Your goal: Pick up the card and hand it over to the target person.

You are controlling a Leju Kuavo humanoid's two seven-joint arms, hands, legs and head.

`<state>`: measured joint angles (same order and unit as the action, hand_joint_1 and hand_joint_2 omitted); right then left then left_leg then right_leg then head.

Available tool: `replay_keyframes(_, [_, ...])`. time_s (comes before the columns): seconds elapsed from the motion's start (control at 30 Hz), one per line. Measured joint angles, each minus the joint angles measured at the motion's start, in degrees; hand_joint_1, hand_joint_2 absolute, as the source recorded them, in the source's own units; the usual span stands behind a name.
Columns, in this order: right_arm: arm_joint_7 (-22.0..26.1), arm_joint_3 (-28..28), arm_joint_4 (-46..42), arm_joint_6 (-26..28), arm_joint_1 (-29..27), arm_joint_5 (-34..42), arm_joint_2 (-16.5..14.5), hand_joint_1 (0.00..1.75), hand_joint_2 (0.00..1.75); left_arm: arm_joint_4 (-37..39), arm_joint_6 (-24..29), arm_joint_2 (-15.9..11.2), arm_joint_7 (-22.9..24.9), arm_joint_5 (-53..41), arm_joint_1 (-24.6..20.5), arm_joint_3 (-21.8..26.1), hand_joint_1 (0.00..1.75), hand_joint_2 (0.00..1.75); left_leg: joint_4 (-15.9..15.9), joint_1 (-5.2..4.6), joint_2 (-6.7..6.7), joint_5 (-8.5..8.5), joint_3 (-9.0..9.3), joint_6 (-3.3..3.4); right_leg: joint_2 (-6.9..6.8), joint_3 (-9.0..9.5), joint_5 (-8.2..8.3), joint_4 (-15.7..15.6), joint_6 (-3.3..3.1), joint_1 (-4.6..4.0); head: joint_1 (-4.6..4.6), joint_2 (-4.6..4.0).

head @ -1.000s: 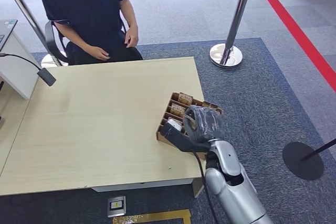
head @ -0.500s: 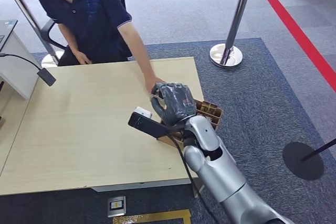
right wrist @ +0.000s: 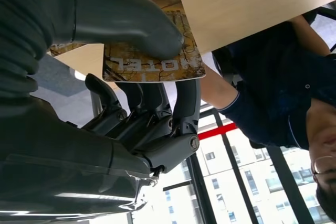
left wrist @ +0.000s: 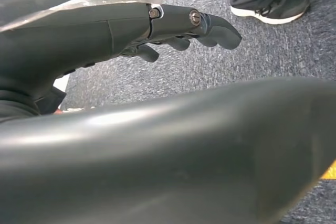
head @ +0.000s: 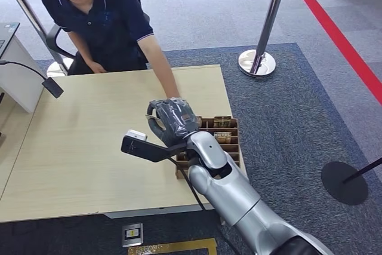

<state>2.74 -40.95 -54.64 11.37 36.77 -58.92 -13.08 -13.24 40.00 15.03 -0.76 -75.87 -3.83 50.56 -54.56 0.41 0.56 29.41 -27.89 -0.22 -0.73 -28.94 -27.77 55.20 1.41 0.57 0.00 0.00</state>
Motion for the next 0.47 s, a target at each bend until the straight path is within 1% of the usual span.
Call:
replay_keyframes(0.27, [0.3, -0.4, 2.7, 0.9, 0.9, 0.8, -0.3, 1.53, 1.75, -0.6, 0.0, 0.3, 0.3, -0.3, 0.1, 0.7, 0.0, 0.0, 0.0, 0.01, -0.02, -0.03, -0.07, 0.0, 0.01, -0.06, 0.04, 0.0, -0.01, -0.01, 0.0, 0.0])
replay_keyframes(0.47, [0.1, -0.5, 3.5, 1.4, 1.4, 0.9, -0.4, 1.5, 1.75, -0.8, 0.0, 0.4, 0.3, -0.4, 0.1, 1.1, 0.0, 0.0, 0.0, 0.01, -0.03, -0.01, -0.04, 0.0, -0.02, -0.03, 0.01, 0.0, 0.0, -0.01, 0.0, 0.0])
